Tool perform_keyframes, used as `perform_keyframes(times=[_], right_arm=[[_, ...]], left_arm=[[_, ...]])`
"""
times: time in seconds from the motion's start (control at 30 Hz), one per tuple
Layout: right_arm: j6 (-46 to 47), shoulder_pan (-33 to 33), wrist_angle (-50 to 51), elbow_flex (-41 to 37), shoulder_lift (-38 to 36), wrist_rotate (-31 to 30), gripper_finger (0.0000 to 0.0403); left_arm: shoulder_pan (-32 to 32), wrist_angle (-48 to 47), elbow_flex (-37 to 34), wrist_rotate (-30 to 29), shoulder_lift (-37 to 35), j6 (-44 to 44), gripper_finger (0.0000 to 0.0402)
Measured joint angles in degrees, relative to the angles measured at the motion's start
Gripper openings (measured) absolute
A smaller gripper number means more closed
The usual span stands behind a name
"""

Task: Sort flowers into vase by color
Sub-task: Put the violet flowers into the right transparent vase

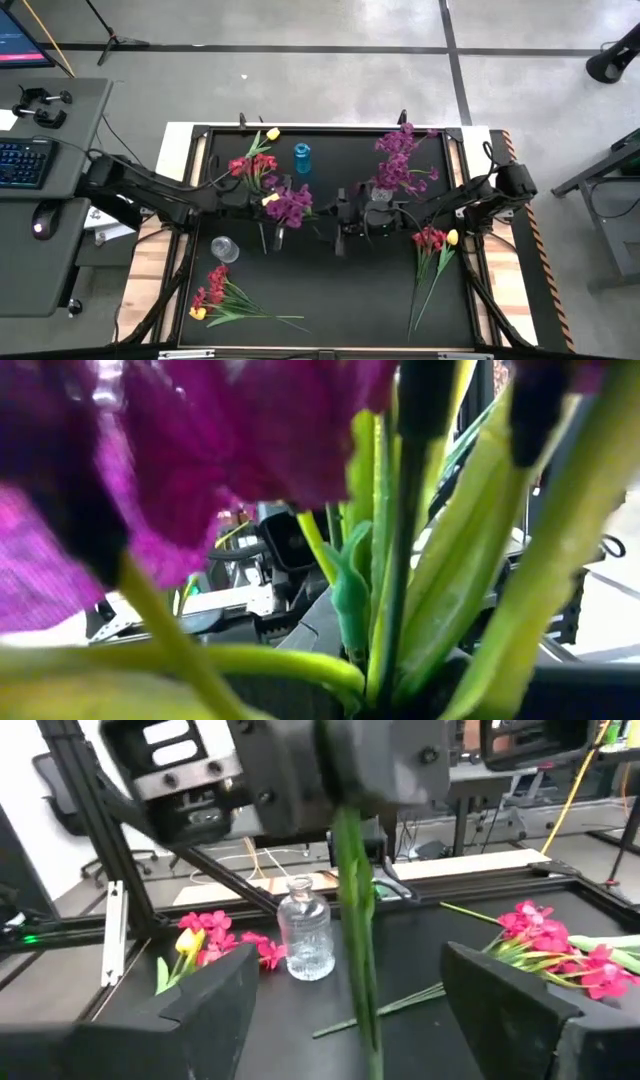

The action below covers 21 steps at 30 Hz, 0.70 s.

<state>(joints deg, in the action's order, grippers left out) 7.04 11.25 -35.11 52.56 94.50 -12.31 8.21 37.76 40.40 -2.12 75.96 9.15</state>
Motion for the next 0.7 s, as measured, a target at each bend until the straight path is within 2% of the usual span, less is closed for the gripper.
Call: perform_keyframes(times=[0.17,0.43,0.57,0.7], right_arm=[[0.01,0.0,-0.03,0.0,0.0,-1.86,0.0256],[0.83,0.04,0.15,0.0,0.0,-2.03,0.0161],[1.01,0.04,0.14,0.0,0.0,-2.02,0.01],[1.01,0.14,0.25,0.0,0.0,-1.78,0.0021]], left_arm=[[0.0,-0.49,2.52,0.42,3.08,0.09,0.0],[0.0,-0.75,3.85,0.59,5.03,0.09,0.0],[0.0,-0.94,3.85,0.54,4.71,0.09,0.0],[0.0,-1.78,3.87,0.15,4.7,-0.07,0.0002]])
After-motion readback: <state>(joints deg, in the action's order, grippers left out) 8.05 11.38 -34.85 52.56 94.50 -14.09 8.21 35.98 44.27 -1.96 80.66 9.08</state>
